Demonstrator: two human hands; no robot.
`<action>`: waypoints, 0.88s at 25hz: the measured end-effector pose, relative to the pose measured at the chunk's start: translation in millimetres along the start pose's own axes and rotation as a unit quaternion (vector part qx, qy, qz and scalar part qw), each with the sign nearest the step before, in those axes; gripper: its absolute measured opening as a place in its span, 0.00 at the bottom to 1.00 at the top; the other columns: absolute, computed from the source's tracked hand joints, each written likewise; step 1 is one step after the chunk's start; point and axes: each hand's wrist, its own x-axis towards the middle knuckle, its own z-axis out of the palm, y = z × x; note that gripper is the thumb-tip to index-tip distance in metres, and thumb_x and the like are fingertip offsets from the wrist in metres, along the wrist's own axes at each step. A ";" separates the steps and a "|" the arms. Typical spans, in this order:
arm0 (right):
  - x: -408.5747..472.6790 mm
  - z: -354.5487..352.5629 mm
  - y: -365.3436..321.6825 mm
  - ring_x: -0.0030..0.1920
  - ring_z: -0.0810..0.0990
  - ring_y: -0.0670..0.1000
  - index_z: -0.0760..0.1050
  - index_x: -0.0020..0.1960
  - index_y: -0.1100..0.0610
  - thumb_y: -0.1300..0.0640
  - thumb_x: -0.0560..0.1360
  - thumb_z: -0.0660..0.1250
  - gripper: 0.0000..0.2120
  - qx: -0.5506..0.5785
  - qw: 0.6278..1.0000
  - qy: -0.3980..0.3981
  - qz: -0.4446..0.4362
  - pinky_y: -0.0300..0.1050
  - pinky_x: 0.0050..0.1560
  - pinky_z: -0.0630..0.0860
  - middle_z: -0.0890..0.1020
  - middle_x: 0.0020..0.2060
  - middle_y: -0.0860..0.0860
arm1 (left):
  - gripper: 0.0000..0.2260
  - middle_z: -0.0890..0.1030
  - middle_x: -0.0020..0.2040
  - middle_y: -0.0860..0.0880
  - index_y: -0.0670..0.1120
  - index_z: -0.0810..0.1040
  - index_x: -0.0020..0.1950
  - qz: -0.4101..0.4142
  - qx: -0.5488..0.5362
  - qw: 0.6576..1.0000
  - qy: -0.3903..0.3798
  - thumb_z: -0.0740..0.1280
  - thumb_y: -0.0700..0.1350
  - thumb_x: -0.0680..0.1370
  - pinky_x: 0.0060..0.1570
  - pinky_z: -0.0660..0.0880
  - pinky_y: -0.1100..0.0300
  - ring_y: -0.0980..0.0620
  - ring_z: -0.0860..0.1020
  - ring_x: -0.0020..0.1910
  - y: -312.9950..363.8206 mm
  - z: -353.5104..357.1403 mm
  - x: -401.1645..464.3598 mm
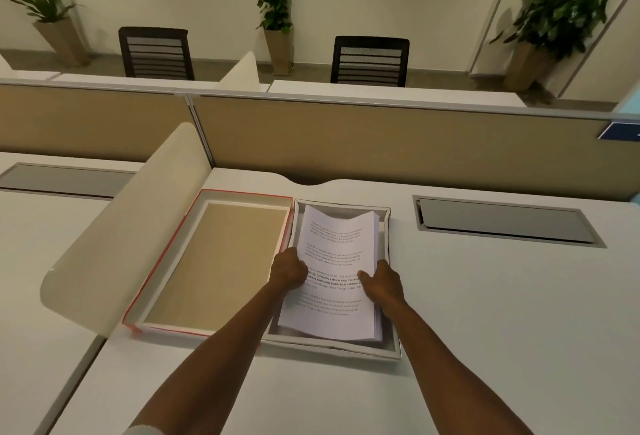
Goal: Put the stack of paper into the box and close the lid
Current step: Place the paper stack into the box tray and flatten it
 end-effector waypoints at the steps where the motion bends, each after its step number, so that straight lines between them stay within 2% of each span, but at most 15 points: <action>1: 0.3 1.8 -0.3 0.59 0.80 0.58 0.69 0.66 0.61 0.48 0.79 0.65 0.22 -0.013 1.000 0.007 0.005 0.50 0.56 0.78 0.79 0.62 0.58 | 0.14 0.79 0.65 0.39 0.38 0.74 0.65 0.002 0.004 1.000 0.002 0.62 0.42 0.82 0.59 0.77 0.52 0.39 0.79 0.62 0.9 1.8 0.5; 5: 1.1 4.6 -3.9 0.58 0.81 0.58 0.70 0.64 0.62 0.49 0.79 0.66 0.21 -0.031 0.999 0.033 0.025 0.48 0.53 0.78 0.79 0.61 0.59 | 0.17 0.78 0.66 0.41 0.40 0.70 0.70 0.000 -0.019 1.000 0.009 0.63 0.42 0.81 0.61 0.78 0.50 0.39 0.79 0.63 4.5 10.2 -0.9; 7: 1.2 5.3 -5.0 0.58 0.81 0.58 0.70 0.64 0.62 0.49 0.79 0.66 0.20 -0.026 0.998 0.042 0.032 0.48 0.53 0.78 0.80 0.61 0.59 | 0.20 0.77 0.67 0.42 0.41 0.66 0.73 0.005 -0.041 0.999 0.011 0.64 0.41 0.81 0.58 0.77 0.52 0.40 0.79 0.63 6.2 13.9 -4.1; 10: -1.3 9.4 -5.4 0.58 0.81 0.58 0.70 0.65 0.61 0.54 0.79 0.65 0.18 -0.003 0.998 0.060 0.028 0.48 0.53 0.79 0.79 0.62 0.58 | 0.22 0.78 0.66 0.43 0.43 0.65 0.73 0.021 -0.077 0.997 0.022 0.65 0.41 0.80 0.56 0.77 0.53 0.41 0.79 0.62 6.8 17.2 -7.3; 13: -5.2 14.5 -3.9 0.63 0.78 0.60 0.65 0.72 0.59 0.57 0.80 0.63 0.22 0.054 0.996 0.076 0.017 0.52 0.60 0.78 0.76 0.68 0.57 | 0.22 0.78 0.65 0.44 0.45 0.67 0.72 0.042 -0.105 0.993 0.044 0.67 0.41 0.79 0.56 0.77 0.54 0.42 0.79 0.61 4.0 18.3 -7.4; 16: -7.6 20.0 1.4 0.72 0.71 0.60 0.57 0.78 0.58 0.57 0.82 0.60 0.27 0.057 0.996 0.068 0.006 0.54 0.69 0.71 0.69 0.74 0.57 | 0.22 0.78 0.65 0.45 0.45 0.66 0.73 0.055 -0.112 0.991 0.052 0.66 0.40 0.79 0.55 0.77 0.55 0.41 0.79 0.61 -1.3 22.5 -6.7; 18: -8.4 22.8 4.5 0.75 0.66 0.59 0.52 0.80 0.59 0.57 0.83 0.59 0.29 0.037 0.998 0.057 0.009 0.53 0.72 0.67 0.64 0.77 0.57 | 0.29 0.75 0.70 0.43 0.44 0.61 0.77 0.059 -0.084 0.994 0.033 0.66 0.39 0.78 0.62 0.78 0.51 0.40 0.77 0.66 -4.3 26.0 -5.5; 20: -7.4 23.9 5.7 0.75 0.64 0.59 0.49 0.80 0.59 0.57 0.83 0.58 0.30 0.026 0.998 0.051 0.012 0.52 0.72 0.66 0.62 0.77 0.58 | 0.39 0.65 0.77 0.41 0.44 0.49 0.82 0.051 -0.025 0.998 -0.007 0.68 0.40 0.77 0.68 0.74 0.46 0.38 0.70 0.72 -6.4 29.4 -4.2; 22: -6.5 24.0 5.1 0.75 0.65 0.60 0.49 0.80 0.59 0.58 0.82 0.59 0.30 0.025 0.998 0.053 0.013 0.52 0.72 0.67 0.63 0.77 0.58 | 0.44 0.56 0.81 0.40 0.44 0.41 0.82 0.046 0.020 0.998 -0.030 0.69 0.41 0.77 0.72 0.69 0.45 0.37 0.62 0.77 -8.5 32.4 -4.1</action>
